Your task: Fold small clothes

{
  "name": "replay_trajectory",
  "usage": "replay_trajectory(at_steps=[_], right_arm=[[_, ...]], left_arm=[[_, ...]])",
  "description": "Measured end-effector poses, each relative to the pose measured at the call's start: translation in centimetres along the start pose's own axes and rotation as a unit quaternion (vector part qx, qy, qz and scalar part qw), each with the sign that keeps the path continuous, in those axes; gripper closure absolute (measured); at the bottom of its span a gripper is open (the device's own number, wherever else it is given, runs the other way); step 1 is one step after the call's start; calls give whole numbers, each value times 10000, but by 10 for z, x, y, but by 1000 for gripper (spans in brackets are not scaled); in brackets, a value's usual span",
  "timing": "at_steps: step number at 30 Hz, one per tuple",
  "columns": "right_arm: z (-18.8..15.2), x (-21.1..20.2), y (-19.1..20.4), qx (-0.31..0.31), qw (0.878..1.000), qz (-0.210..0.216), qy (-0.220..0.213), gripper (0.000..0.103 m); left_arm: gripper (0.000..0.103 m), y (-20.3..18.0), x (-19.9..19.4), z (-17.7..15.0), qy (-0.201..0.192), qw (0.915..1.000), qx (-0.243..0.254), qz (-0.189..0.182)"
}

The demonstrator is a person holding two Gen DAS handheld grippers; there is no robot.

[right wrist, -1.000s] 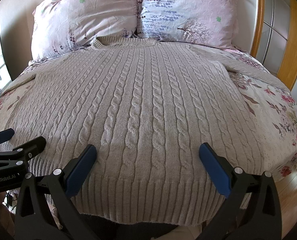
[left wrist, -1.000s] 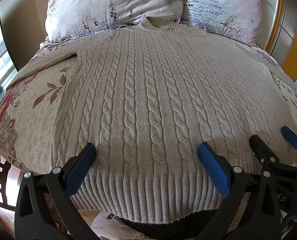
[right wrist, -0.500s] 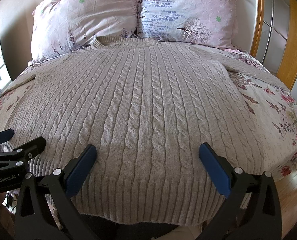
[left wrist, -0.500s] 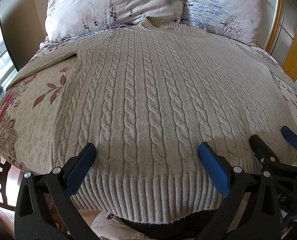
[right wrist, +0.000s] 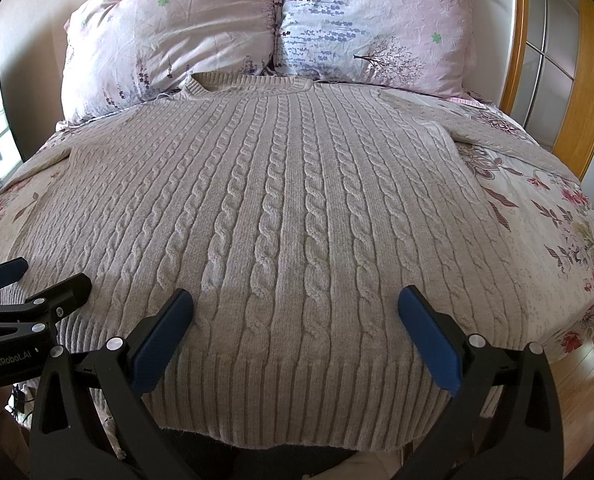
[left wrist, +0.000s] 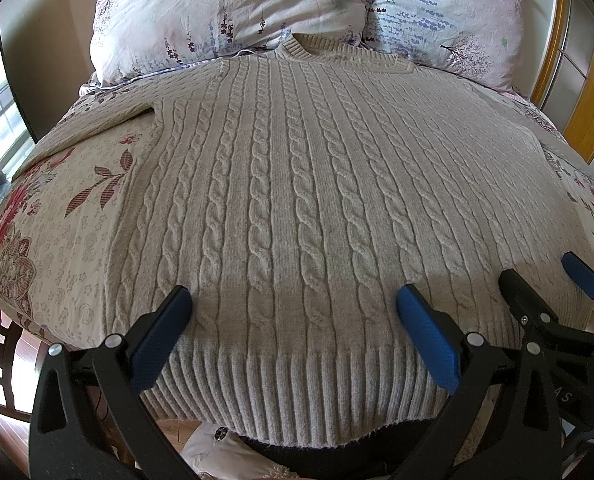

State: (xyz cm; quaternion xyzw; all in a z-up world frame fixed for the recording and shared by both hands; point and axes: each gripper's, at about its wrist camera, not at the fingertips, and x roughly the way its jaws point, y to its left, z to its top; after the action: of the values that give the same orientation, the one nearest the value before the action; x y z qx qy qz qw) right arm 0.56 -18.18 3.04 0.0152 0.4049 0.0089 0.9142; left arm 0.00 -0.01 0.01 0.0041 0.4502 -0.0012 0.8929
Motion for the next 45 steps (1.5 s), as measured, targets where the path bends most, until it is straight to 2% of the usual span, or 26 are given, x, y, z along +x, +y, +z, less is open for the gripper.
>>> replay_trajectory(at_steps=[27,33,36,45], right_arm=[[0,0,0,-6,10000,-2,4,1],[-1,1,-4,-72,9999,52,93,1],[3,4,-3,-193,9996,148,168,1],[11,9,-10,-828,9929,795,307,1]], left_arm=[[2,0,0,0,2,10000,3,-2],[2,1,3,6,151,9999,72,-42],[2,0,6,9,223,9996,132,-64],[2,1,11,22,690,9961,504,-215]])
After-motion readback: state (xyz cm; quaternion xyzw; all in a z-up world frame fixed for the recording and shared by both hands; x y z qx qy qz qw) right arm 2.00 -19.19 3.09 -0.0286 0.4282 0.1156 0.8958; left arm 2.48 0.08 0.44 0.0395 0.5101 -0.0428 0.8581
